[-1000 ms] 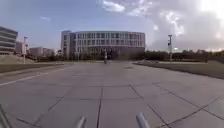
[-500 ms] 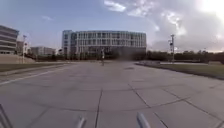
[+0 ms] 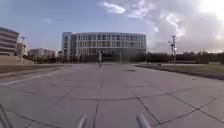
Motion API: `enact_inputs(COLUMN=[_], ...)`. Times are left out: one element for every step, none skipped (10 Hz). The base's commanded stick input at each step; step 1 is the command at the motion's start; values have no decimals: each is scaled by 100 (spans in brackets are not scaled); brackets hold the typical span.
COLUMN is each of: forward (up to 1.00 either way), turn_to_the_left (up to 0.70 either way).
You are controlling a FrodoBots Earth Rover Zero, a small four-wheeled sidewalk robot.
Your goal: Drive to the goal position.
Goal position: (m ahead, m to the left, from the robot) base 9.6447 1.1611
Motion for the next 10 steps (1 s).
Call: enact_inputs(forward=[70, 70, 70, 70, 70, 70, 70, 70, 70, 70], turn_to_the_left=[0, 0, 0, 0, 0, 0, 0, 0, 0, 0])
